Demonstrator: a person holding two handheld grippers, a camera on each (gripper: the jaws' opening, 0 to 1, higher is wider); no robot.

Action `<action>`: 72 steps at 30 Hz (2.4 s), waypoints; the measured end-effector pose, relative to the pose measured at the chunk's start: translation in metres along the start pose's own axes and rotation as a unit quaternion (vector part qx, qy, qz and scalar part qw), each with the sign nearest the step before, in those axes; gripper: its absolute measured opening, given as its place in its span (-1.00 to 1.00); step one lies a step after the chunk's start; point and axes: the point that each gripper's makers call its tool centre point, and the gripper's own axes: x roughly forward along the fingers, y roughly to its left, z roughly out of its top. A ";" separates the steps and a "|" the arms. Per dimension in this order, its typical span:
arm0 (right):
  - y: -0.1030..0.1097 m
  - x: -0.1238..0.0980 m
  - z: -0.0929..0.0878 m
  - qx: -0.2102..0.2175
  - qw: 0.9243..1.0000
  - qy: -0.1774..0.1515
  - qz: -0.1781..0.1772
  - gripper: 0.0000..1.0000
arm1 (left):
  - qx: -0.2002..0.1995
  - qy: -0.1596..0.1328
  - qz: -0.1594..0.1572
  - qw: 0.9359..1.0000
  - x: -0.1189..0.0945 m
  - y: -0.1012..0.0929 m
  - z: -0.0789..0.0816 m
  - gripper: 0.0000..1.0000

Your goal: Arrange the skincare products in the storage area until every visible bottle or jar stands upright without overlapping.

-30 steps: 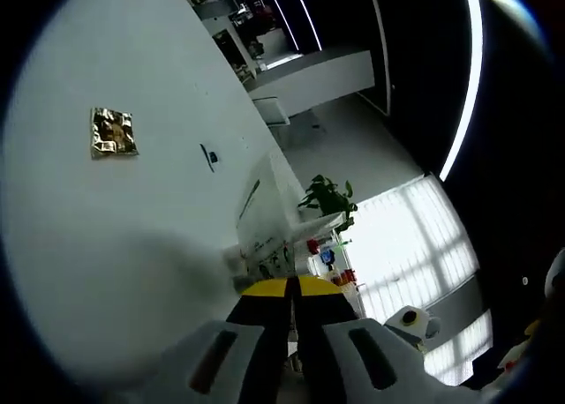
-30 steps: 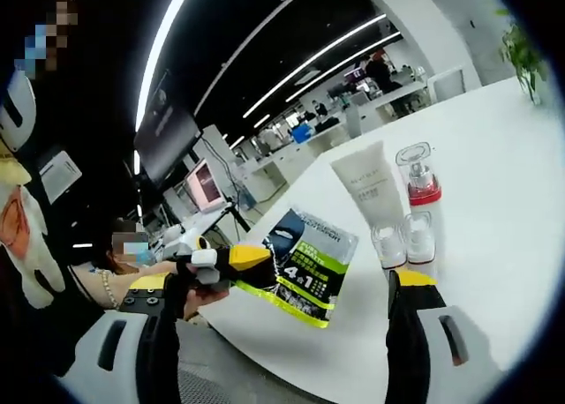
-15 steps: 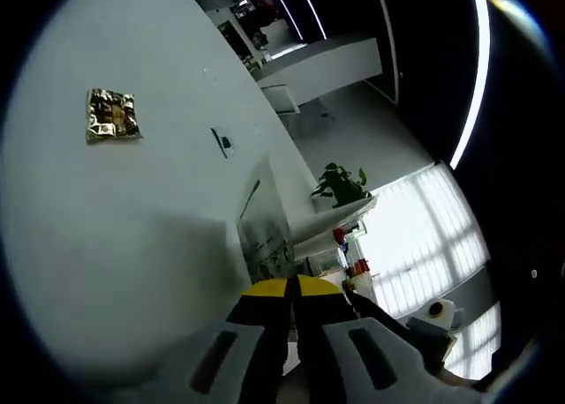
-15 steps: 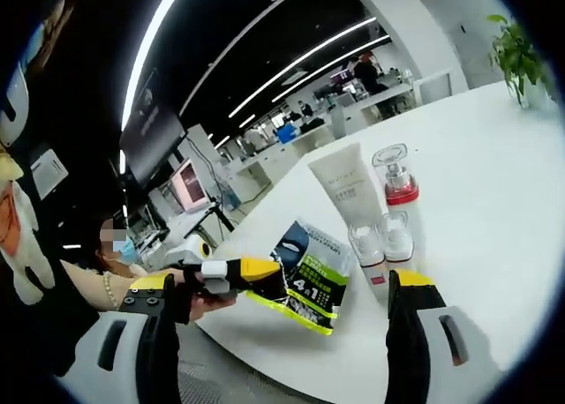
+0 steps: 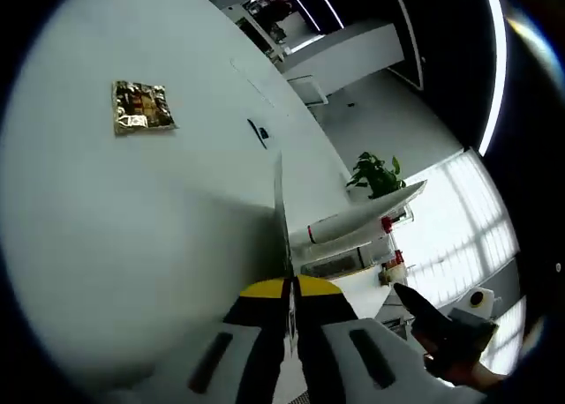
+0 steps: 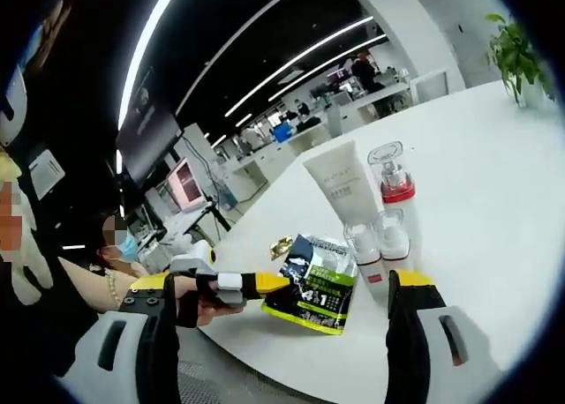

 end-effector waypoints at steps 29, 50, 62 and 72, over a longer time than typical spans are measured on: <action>-0.003 -0.001 0.001 0.009 1.000 -0.003 -0.003 0.99 | 0.216 0.058 0.080 0.971 0.005 0.031 -0.007 -0.61; -0.006 -0.001 0.000 0.012 1.000 -0.002 -0.004 0.99 | 0.283 0.080 0.101 0.950 0.004 0.031 -0.008 -0.36; -0.010 -0.002 -0.001 0.012 1.000 0.001 -0.008 0.99 | 0.294 0.080 0.100 0.947 0.003 0.030 -0.005 -0.34; -0.014 -0.001 -0.005 0.001 1.000 0.009 -0.017 0.99 | 0.311 0.069 0.105 0.942 -0.006 0.027 0.002 -0.24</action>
